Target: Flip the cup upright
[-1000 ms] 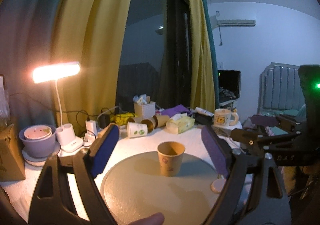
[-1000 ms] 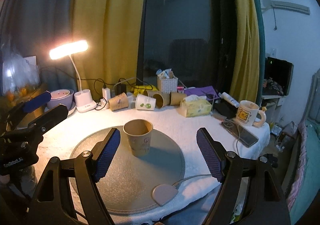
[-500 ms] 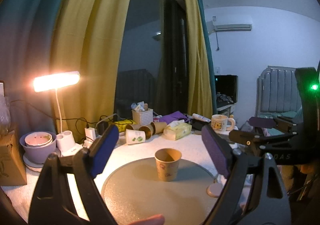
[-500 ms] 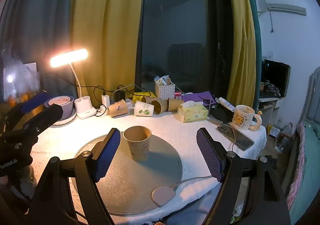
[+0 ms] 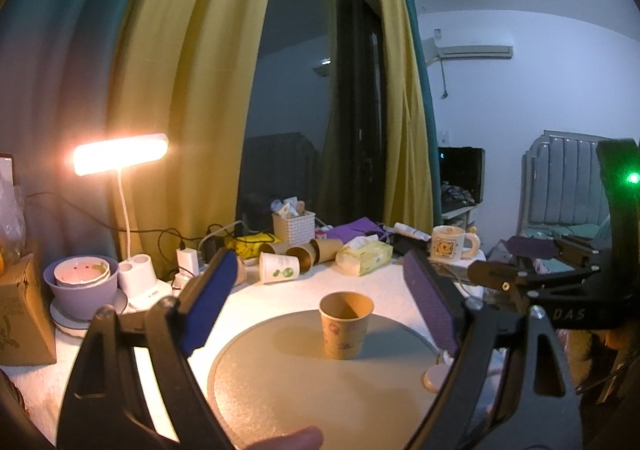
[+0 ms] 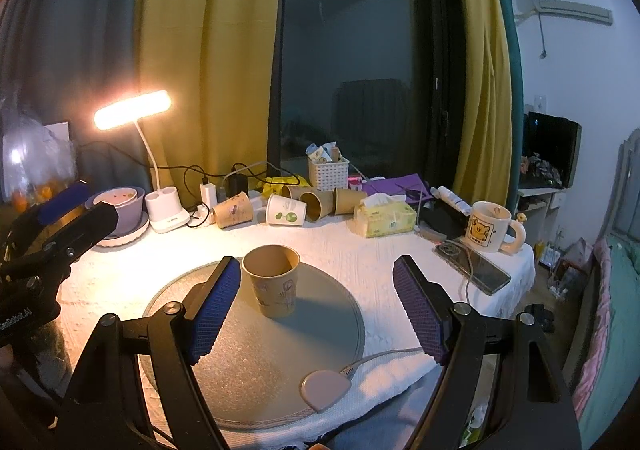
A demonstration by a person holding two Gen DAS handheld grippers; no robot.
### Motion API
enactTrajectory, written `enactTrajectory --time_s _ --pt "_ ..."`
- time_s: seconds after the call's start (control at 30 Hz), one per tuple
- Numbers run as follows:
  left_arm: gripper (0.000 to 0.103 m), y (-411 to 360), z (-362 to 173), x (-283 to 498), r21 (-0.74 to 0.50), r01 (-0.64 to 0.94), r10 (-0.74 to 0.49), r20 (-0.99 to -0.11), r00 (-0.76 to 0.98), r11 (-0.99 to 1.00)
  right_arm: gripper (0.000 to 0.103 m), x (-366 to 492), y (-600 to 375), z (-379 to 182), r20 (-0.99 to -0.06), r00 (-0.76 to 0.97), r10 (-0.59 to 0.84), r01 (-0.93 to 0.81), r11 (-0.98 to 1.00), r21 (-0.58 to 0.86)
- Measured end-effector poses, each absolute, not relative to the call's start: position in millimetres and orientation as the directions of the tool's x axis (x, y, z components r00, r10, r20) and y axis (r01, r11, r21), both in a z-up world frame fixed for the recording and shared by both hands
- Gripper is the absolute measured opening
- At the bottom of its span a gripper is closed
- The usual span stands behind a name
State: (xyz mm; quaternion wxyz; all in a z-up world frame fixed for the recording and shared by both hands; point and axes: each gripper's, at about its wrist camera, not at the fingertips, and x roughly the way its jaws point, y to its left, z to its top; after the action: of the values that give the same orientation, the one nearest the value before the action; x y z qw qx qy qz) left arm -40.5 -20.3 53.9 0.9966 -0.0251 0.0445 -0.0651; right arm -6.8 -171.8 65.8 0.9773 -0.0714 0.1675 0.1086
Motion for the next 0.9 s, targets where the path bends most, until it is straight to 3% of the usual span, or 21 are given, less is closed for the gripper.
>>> enactTrajectory --time_s 0.9 --pt "0.086 -21.5 51.0 -37.4 -0.052 0.12 -0.125 -0.093 0.988 0.991 0.081 -6.6 -172.2 66.2 -0.344 0.92 0.189 -0.237 0.966 -0.103"
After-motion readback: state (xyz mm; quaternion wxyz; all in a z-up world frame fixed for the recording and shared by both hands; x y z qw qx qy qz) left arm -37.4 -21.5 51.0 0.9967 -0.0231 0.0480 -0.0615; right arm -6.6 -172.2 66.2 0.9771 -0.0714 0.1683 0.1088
